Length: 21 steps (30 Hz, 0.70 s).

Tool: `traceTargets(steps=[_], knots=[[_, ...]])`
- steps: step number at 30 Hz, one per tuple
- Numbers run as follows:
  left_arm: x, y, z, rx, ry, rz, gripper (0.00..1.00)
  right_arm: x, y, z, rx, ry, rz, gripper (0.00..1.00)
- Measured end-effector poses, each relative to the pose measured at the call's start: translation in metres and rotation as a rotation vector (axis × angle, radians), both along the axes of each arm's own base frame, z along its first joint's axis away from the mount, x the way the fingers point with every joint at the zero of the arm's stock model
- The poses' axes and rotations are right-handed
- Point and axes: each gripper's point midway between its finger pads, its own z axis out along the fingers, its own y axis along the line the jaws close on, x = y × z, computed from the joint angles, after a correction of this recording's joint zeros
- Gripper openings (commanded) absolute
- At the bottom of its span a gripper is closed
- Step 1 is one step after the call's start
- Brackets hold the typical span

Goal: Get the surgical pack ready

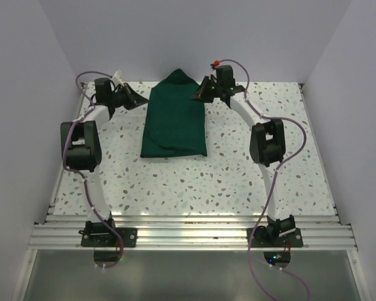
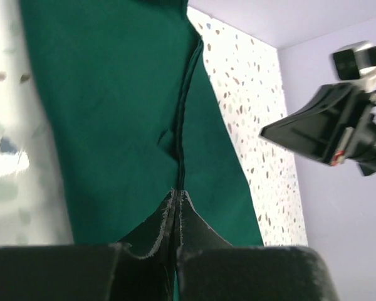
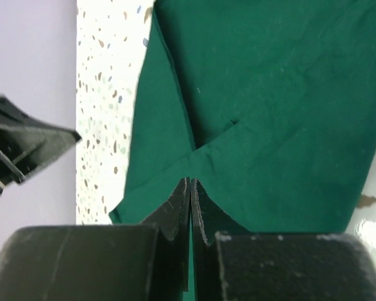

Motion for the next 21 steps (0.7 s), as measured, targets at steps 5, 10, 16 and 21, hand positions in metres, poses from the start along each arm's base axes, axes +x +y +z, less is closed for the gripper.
traceTargets(steps=[5, 10, 16, 21], knots=[[0.029, -0.018, -0.019, -0.095, -0.03, -0.066, 0.0, 0.005, 0.005, -0.042, 0.069, 0.068, 0.04, 0.0], [0.045, -0.033, -0.057, -0.144, 0.022, -0.099, 0.0, 0.011, -0.003, -0.068, 0.126, 0.119, 0.04, 0.0], [0.061, -0.039, -0.087, -0.105, 0.114, -0.073, 0.0, 0.017, -0.01, -0.097, 0.154, 0.166, 0.036, 0.0], [0.062, -0.026, -0.102, -0.028, 0.21, 0.0, 0.0, 0.014, -0.013, -0.111, 0.152, 0.201, 0.043, 0.0]])
